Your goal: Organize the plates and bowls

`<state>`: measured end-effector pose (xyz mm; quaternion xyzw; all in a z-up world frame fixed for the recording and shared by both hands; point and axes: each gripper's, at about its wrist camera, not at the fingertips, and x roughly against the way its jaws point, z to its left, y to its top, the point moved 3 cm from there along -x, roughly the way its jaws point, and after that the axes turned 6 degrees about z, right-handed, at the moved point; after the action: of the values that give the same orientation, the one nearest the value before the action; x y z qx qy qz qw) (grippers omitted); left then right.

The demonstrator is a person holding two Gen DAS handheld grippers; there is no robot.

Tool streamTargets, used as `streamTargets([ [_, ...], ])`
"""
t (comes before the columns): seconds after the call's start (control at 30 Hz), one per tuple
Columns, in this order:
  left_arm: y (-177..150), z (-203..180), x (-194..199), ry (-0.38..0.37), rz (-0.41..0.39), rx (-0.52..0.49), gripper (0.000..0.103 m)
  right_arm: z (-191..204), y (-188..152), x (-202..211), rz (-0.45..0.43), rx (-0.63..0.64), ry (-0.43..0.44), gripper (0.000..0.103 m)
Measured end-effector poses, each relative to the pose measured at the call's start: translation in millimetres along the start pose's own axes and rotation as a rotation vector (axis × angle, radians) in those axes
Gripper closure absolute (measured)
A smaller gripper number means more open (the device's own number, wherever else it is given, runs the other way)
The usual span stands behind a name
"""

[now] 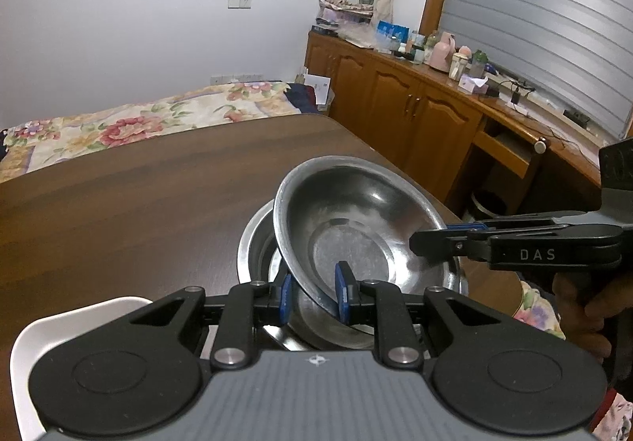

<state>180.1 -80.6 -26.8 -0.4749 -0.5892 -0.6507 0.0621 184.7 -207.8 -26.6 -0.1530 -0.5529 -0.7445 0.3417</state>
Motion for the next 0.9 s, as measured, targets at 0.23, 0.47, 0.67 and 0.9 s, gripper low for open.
streamTargets([
  [0.23, -3.7, -2.5, -7.6, 0.034, 0.008, -0.025, 0.081, 8.8, -6.5, -0.1, -0.027, 0.074, -0.065, 0.084],
  [0.47, -6.0, 2.5, -14.6, 0.051, 0.02, -0.024, 0.081, 10.7, -10.3, -4.6, -0.024, 0.152, -0.134, 0.084],
  [0.67, -8.0, 2.2, -14.0, 0.056, 0.008, -0.023, 0.081, 13.7, -10.5, -5.4, -0.038, 0.191, -0.163, 0.084],
  [0.9, -16.2, -3.3, -12.3, 0.089, -0.039, -0.016, 0.081, 17.6, -15.5, -9.2, -0.085, 0.245, -0.212, 0.084],
])
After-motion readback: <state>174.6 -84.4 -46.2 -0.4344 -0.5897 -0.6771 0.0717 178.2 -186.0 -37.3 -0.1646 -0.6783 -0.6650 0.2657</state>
